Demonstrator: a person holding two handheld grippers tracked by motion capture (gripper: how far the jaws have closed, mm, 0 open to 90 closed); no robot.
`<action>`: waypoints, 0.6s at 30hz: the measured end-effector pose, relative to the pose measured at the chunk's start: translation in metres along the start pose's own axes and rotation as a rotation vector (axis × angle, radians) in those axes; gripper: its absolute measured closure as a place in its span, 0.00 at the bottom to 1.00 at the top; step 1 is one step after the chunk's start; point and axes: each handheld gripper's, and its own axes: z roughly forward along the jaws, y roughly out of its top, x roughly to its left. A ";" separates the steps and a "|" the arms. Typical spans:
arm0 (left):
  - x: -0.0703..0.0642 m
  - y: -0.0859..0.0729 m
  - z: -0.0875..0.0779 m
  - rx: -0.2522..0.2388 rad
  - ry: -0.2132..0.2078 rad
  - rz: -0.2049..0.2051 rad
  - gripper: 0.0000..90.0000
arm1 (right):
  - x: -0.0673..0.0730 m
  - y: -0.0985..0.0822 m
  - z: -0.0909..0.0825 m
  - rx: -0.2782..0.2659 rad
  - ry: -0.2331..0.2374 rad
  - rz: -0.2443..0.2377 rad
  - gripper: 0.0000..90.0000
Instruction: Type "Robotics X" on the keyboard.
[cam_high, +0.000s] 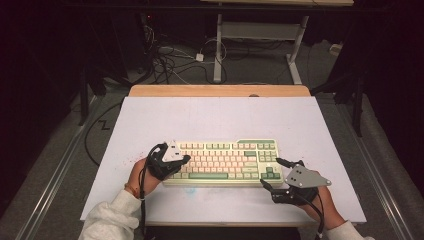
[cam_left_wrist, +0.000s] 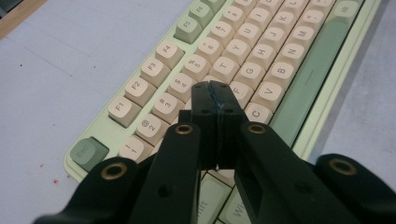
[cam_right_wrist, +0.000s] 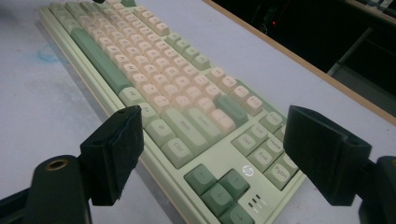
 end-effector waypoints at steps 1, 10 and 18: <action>0.000 0.000 0.000 -0.001 0.002 0.000 0.97 | 0.000 0.000 0.000 -0.002 0.001 0.001 0.23; 0.001 0.000 0.001 0.005 0.004 0.002 0.97 | 0.000 0.000 -0.001 -0.003 0.000 0.001 0.23; 0.005 0.000 0.006 0.010 -0.019 -0.007 0.97 | 0.000 0.000 0.000 -0.006 0.001 0.005 0.24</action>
